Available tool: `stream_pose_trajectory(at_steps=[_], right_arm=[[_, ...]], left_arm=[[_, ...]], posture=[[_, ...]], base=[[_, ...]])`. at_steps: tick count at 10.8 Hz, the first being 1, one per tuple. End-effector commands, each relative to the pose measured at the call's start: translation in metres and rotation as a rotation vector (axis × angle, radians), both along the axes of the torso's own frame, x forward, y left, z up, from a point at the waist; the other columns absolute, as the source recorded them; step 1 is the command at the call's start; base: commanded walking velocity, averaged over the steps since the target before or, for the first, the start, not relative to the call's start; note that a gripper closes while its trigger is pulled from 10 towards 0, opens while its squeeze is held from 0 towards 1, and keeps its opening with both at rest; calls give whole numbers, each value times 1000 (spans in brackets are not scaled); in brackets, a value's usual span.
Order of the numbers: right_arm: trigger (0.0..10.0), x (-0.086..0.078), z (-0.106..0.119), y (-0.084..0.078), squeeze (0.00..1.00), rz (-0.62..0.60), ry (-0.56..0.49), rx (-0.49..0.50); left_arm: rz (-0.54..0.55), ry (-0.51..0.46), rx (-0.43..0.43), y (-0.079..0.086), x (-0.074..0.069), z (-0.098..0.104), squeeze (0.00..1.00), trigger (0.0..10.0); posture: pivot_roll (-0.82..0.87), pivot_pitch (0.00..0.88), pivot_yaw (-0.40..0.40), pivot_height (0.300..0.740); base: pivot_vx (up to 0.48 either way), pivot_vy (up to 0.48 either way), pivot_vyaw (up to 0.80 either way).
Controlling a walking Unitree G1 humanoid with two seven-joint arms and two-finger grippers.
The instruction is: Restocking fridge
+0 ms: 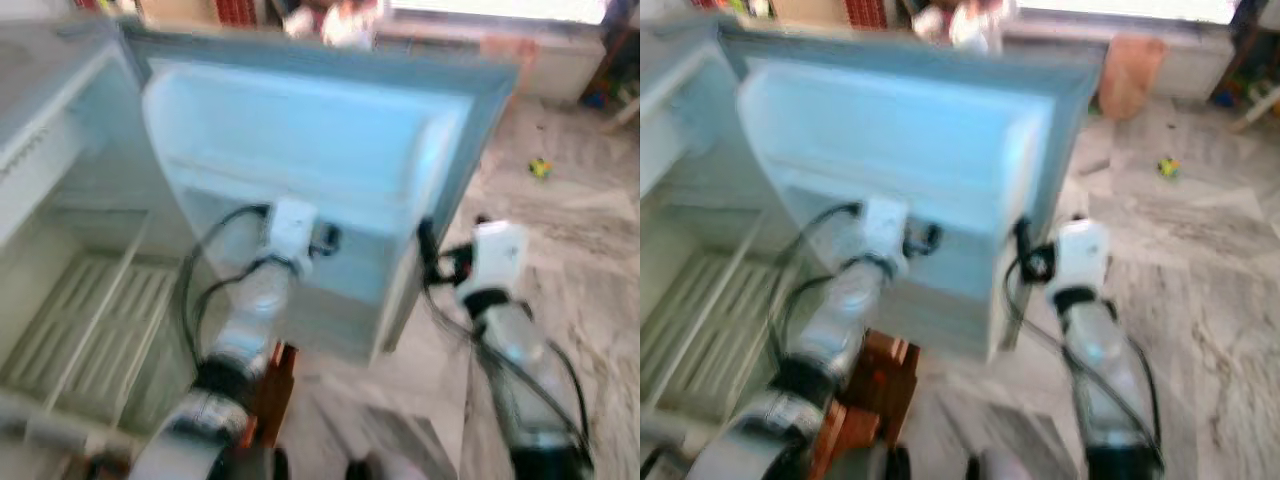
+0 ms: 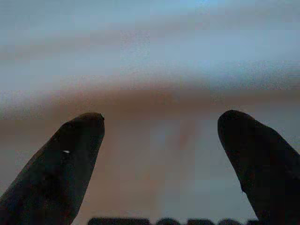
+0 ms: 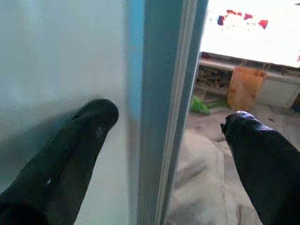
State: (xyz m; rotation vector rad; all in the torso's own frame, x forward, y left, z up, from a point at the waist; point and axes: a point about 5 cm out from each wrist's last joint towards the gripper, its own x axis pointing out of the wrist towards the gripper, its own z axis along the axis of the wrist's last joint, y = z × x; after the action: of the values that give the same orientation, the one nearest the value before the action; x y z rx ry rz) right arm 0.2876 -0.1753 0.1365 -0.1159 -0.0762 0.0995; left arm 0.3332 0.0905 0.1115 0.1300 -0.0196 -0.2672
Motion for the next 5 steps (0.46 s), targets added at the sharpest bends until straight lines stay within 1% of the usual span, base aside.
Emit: stream_pose_trajectory(at_steps=[1, 2, 3, 4, 5], right_arm=[[10000, 0, -8, -1, 0, 21, 44, -12], [10000, 4, -8, 0, 0, 47, 47, -40], [10000, 6, -6, 4, 0, 74, 30, -45], [10000, 6, -4, 5, 0, 67, 24, -46], [10000, 0, -5, 2, 0, 44, 0, -31]], left_arm=[[53, 10, 4, 15, -6, -5, 0, 10000], [100, 20, 46, 33, -14, -12, 0, 10000], [161, 9, 63, 49, -24, -12, 0, 10000], [203, -7, 72, 59, -36, -9, 0, 10000], [258, -16, 72, 74, -56, -9, 0, 10000]], posture=[[-21, 121, 68, 740], [4, 118, 72, 740], [23, 113, 72, 740], [53, 104, 65, 740], [77, 81, 49, 740]], base=[[0, 0, 0], [0, 0, 0], [0, 0, 0], [0, 0, 0], [0, 0, 0]])
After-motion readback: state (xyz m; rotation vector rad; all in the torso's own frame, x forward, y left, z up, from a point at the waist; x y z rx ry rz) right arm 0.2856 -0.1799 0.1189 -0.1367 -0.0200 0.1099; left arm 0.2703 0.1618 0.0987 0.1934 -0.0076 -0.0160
